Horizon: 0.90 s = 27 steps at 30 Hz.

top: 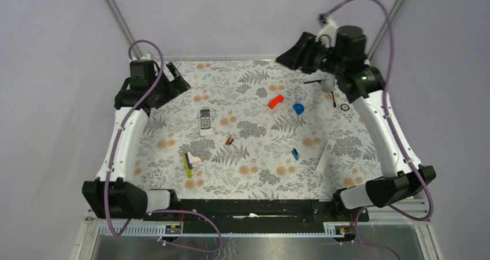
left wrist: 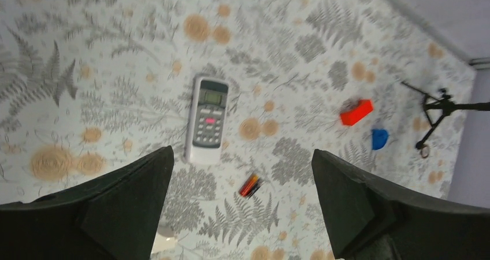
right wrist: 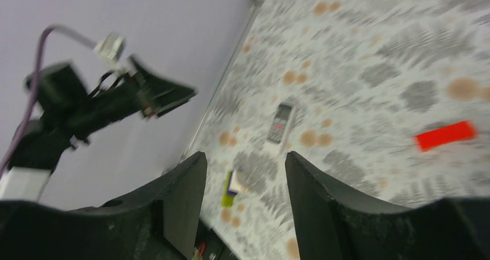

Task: Load the batteries into the remote control

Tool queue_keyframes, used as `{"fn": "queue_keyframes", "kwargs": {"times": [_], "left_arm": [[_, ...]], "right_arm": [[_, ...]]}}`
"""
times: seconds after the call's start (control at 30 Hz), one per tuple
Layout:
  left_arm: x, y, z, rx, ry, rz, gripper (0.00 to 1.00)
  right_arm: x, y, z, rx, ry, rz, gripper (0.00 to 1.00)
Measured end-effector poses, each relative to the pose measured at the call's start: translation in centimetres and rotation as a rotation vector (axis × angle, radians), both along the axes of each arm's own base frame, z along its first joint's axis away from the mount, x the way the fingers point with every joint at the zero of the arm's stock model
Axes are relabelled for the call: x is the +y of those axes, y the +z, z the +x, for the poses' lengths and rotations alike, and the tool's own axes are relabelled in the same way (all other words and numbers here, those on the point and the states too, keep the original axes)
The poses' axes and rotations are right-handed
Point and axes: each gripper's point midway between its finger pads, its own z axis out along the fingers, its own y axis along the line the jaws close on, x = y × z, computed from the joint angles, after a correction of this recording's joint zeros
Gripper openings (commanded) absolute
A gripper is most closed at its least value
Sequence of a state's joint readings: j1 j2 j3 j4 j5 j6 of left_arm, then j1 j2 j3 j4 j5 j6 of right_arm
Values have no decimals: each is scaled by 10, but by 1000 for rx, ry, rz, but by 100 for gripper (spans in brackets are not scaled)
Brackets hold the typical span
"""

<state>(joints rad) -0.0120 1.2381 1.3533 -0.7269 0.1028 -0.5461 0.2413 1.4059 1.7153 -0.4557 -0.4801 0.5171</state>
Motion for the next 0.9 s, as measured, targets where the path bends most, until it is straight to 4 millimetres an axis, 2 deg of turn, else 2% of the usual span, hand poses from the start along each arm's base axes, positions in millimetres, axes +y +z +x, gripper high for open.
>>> {"fn": "queue_keyframes", "kwargs": {"times": [0.07,0.13,0.23,0.37,0.5,0.57,0.67,0.77,0.9], "left_arm": [[-1,-26,2,83,0,-9,99],[-5,-47,2,143,-22,-25,99],[-11,-75,-1,211,-40,-28,99],[-32,-109,-4,296,-98,39,99],[-58,-153,0,396,-161,120,99],[-61,-179,2,459,-165,142,99],[-55,-215,2,551,-147,174,99],[-53,-231,2,588,-139,185,96],[-54,-242,8,589,-141,184,85]], "right_arm": [[41,-14,-14,44,105,4,59],[74,-31,-29,84,178,-7,59],[107,-55,-47,126,227,-50,61],[136,-87,-59,164,229,-117,74],[142,-125,-69,215,212,-189,83],[138,-139,-68,233,187,-216,89],[132,-153,-65,247,150,-246,98],[128,-162,-64,252,131,-260,99],[124,-174,-68,269,126,-277,98]]}}
